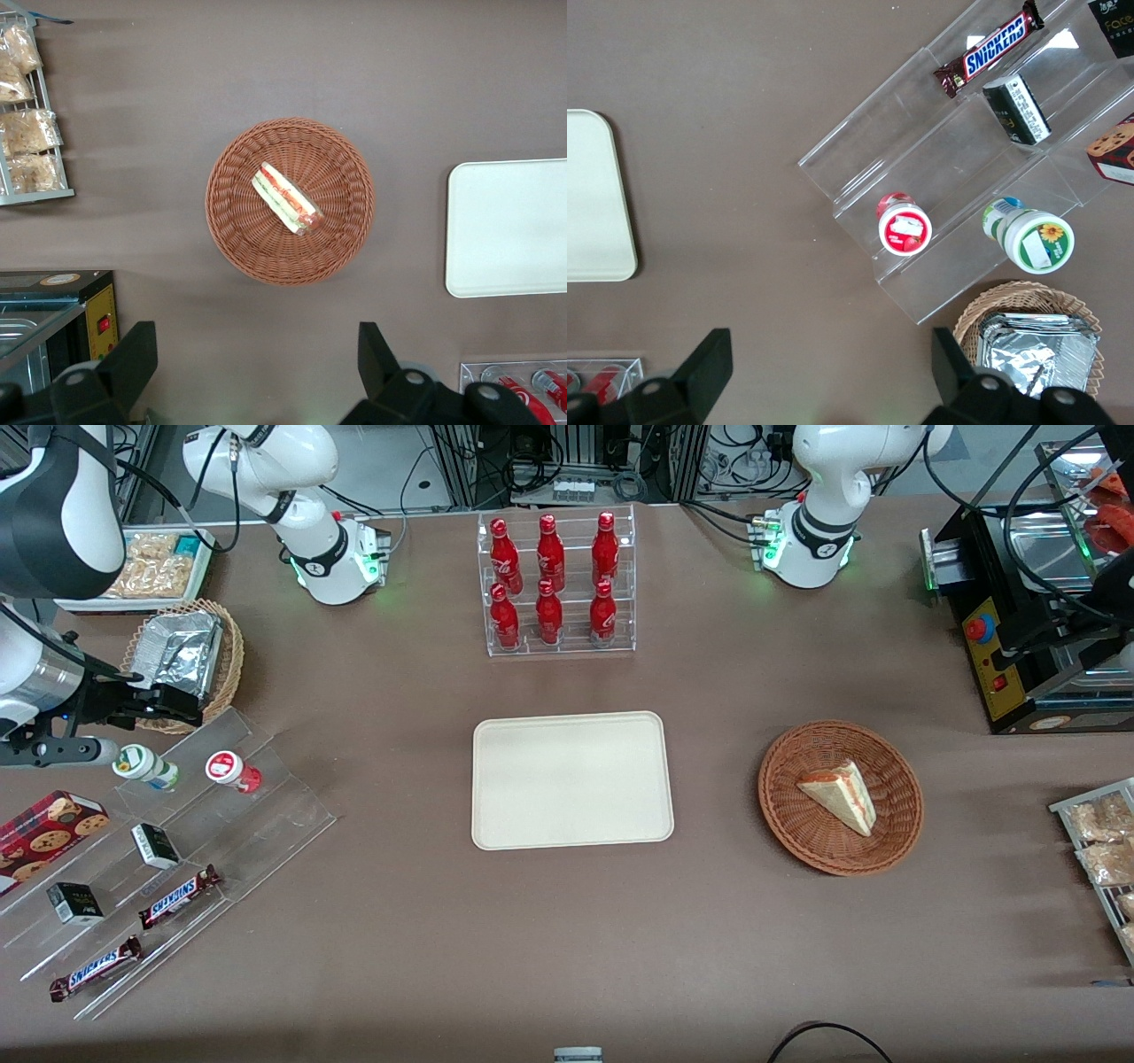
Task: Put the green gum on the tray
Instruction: 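Move the right gripper toward the green gum tub on the acrylic rack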
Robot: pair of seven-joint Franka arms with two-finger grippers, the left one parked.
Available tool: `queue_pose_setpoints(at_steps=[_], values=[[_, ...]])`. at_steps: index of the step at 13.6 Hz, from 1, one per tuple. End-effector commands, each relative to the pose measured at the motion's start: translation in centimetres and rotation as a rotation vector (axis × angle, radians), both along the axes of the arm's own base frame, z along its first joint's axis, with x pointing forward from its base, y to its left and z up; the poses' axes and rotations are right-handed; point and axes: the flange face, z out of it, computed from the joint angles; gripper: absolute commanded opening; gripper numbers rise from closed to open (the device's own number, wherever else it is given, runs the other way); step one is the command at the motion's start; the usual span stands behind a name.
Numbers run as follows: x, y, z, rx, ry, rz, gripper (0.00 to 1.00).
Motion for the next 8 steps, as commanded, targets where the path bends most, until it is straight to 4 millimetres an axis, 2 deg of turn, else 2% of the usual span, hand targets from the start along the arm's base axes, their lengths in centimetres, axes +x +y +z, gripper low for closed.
queue_pose_setpoints(at_steps=[1,3,6,8], values=[[0.8,0.1,0.3,-0.002,-0.021,-0.008,1.00],[0.9,-0.5,0.2,0.001,-0.027,0.007,1.00],[1.3,-1.2,-1.2,0.014,-0.024,0.185,1.00],[1.1,-3.8,-2.7,0.026,-0.019,0.251,1.00]])
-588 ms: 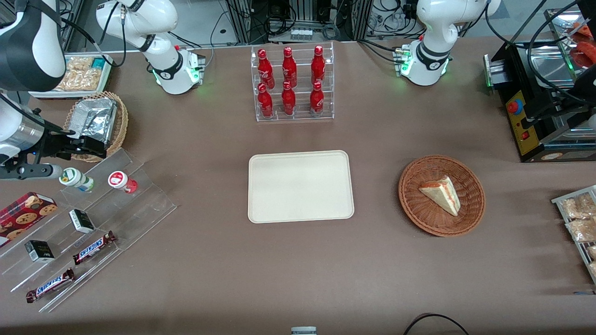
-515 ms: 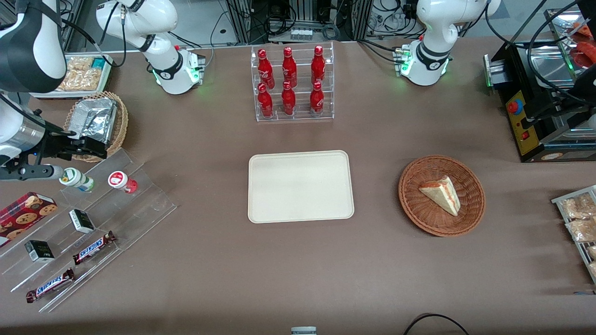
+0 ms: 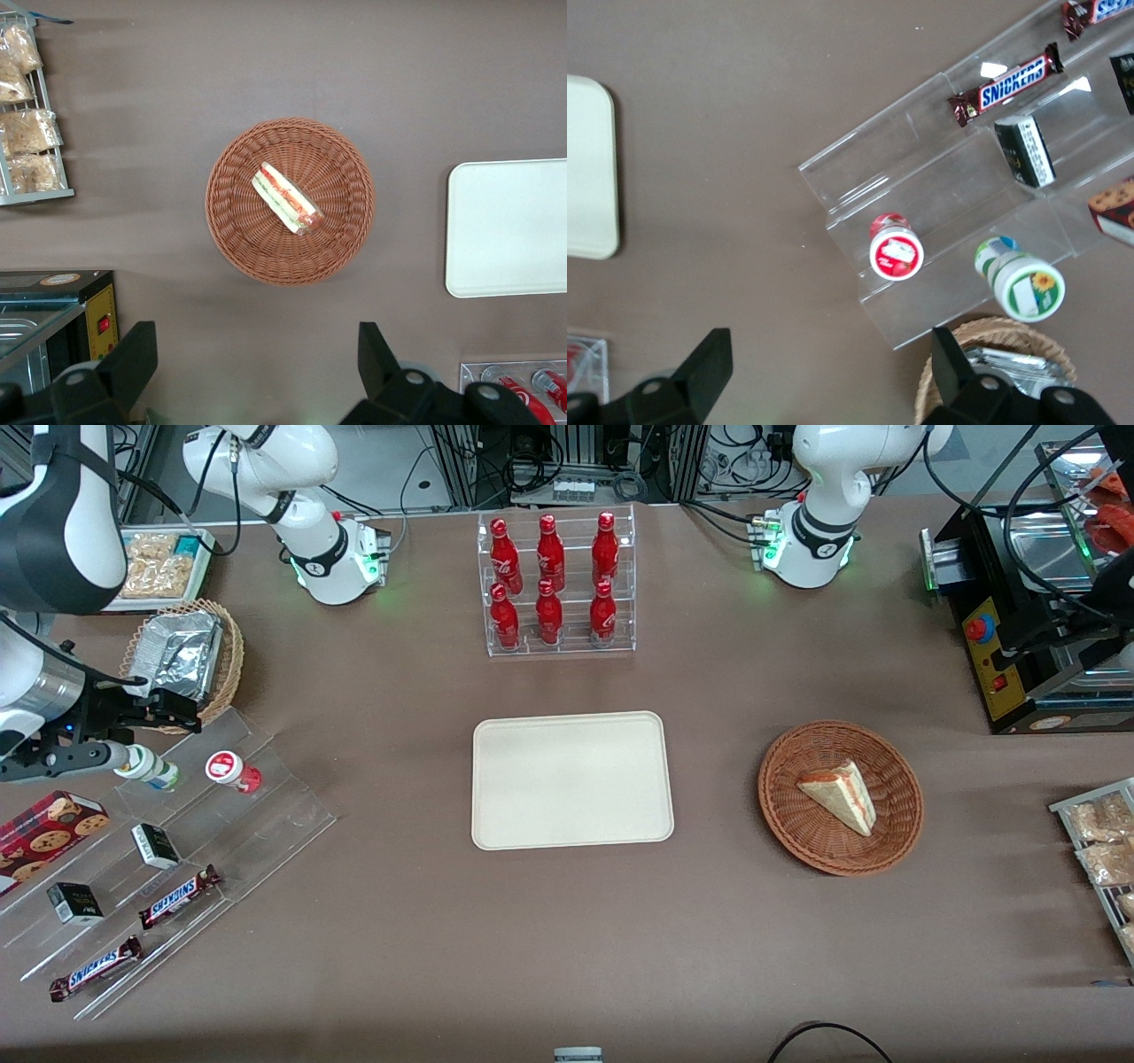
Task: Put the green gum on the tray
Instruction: 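Move the right gripper toward the green gum tub on the acrylic rack, then lower the right gripper around the green gum tub and close it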
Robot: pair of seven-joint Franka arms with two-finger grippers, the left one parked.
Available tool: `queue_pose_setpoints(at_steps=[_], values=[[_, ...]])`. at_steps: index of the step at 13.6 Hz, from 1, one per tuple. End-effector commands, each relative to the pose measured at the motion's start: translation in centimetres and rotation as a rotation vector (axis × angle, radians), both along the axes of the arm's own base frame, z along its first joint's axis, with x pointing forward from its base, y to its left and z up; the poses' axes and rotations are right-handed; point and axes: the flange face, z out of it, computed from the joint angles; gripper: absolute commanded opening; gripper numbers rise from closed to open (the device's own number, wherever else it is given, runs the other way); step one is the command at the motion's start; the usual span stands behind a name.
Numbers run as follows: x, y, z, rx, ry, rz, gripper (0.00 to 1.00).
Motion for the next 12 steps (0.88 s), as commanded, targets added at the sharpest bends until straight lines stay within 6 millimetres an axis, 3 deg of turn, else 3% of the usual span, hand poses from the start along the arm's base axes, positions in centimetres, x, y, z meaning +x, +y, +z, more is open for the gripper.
queue_pose_setpoints(at_steps=[1,5,8,12], values=[[-0.1,-3.1,-2.0,0.012,-0.009,0.142,1.00],[-0.9,-9.2,-5.0,0.045,-0.031,0.501,1.00],[-2.2,-12.2,-7.2,0.040,-0.062,0.583,1.00],[-4.6,-13.5,-9.6,0.007,-0.126,0.606,1.00]])
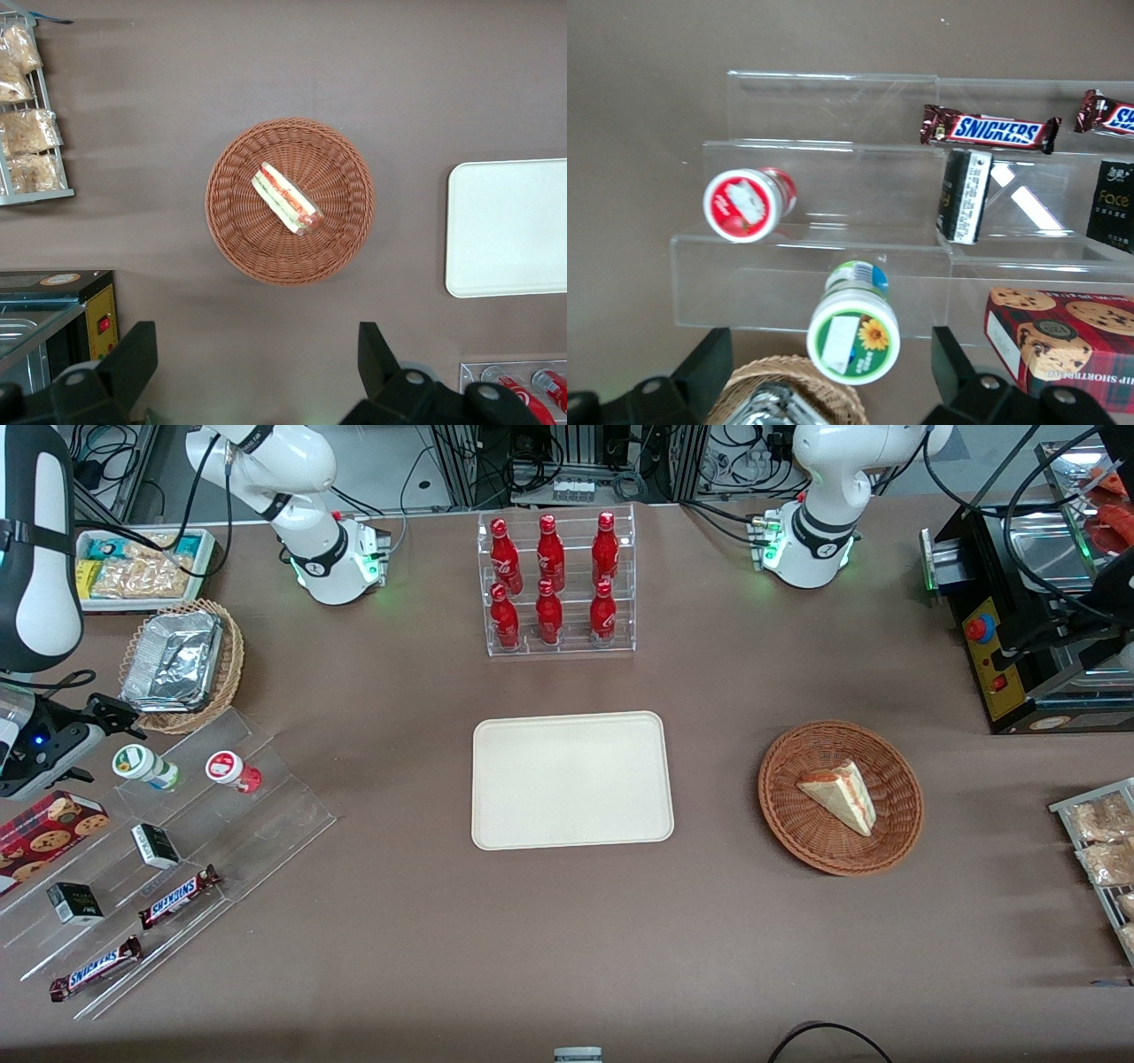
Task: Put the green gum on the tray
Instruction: 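Lower the right gripper around the green gum tub and close it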
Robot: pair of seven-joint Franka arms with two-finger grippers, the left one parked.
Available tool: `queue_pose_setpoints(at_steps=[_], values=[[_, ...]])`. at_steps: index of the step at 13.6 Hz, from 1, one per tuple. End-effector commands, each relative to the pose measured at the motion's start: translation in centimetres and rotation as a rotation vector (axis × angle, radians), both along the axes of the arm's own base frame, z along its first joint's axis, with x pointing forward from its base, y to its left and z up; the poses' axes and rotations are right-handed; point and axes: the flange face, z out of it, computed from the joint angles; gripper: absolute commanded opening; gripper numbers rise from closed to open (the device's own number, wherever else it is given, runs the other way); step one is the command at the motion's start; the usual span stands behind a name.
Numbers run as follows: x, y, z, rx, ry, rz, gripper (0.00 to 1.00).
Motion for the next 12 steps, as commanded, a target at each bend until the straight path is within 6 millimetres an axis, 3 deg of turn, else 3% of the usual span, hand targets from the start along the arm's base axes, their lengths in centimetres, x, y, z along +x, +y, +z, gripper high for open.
queue_pose_setpoints(at_steps=[1,12], values=[[-2.5,-0.1,-0.9,-0.020,-0.057,0.025,1.00],[-4.0,-1.1,-4.8,-0.044,-0.117,0.047,1.00]])
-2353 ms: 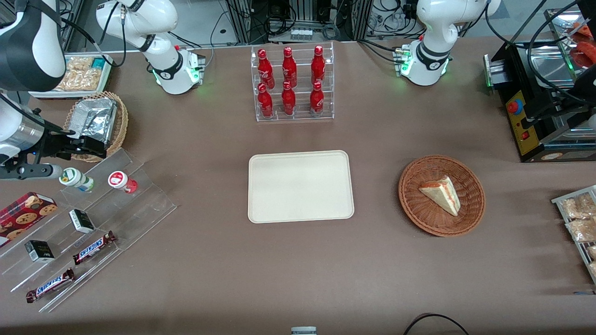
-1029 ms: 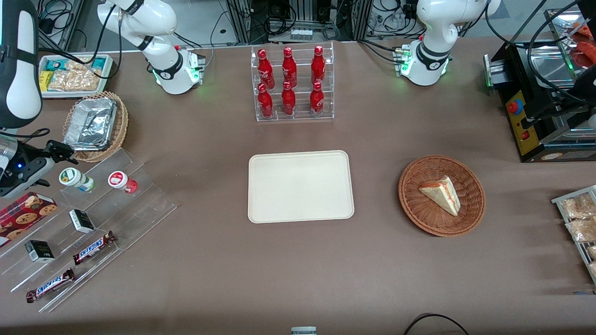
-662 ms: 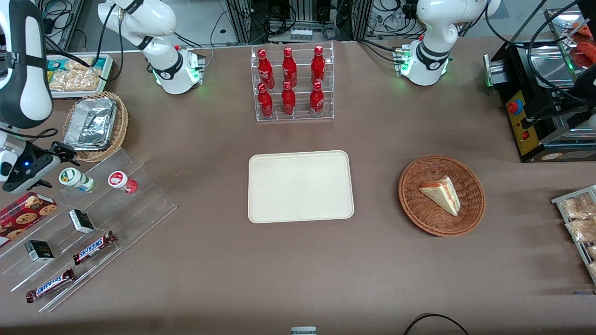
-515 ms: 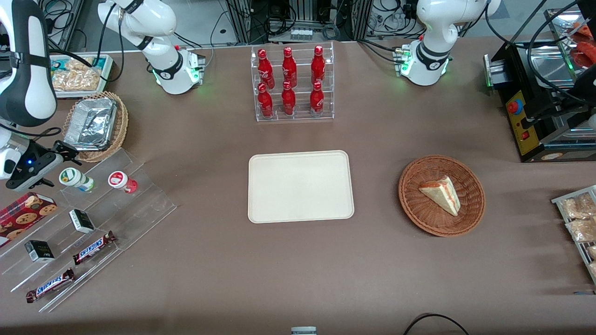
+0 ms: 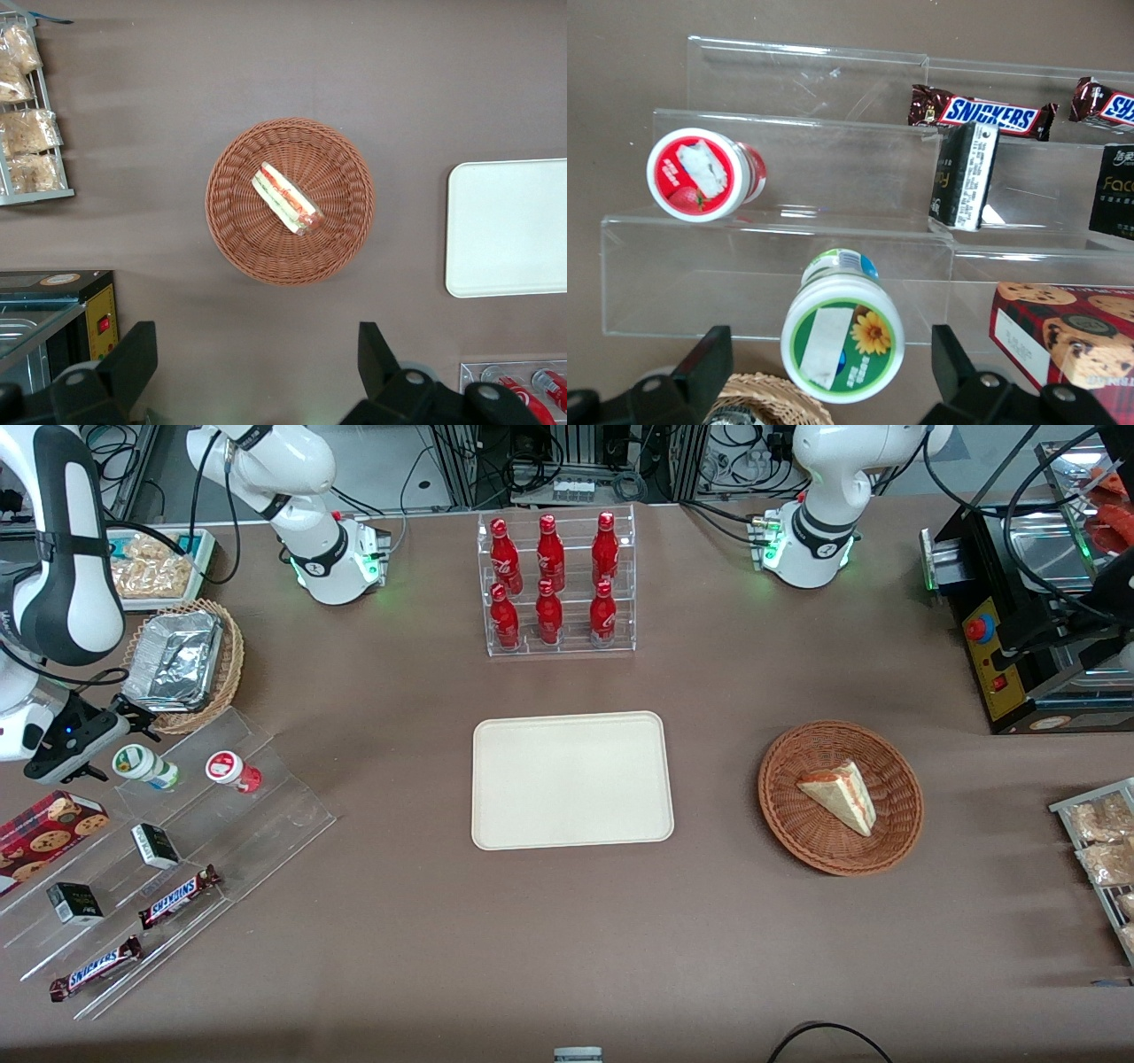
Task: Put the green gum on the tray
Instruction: 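Lower the right gripper around the green gum tub and close it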
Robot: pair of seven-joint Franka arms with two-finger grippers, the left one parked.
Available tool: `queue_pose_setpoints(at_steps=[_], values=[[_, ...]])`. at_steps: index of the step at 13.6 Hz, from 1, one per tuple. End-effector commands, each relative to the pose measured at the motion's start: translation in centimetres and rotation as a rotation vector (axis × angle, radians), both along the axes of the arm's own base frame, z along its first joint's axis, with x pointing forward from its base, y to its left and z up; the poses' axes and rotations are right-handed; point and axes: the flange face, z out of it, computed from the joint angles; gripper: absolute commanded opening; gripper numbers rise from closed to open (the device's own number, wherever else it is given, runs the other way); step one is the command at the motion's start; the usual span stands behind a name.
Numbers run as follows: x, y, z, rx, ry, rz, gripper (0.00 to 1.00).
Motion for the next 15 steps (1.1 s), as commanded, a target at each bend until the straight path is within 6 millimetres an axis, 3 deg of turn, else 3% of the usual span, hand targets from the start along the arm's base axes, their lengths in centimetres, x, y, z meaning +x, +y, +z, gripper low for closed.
queue_pose_setpoints(at_steps=[1,2,5,6,8,10,12,15], values=[[-0.8,0.0,-0.4,-0.016,-0.023,0.018,0.97],[-0.7,0.0,-0.6,-0.016,-0.020,0.019,0.84],[-0.8,0.1,-0.7,-0.014,-0.016,0.021,0.06],[-0.8,0.2,-0.6,-0.013,-0.013,0.021,0.00],[-0.6,0.6,0.1,-0.012,-0.013,0.024,0.00],[0.7,1.1,2.5,-0.012,-0.013,0.027,0.00],[2.4,3.3,5.1,0.000,0.011,0.021,0.00],[4.2,8.2,7.6,0.014,0.040,-0.053,0.00]])
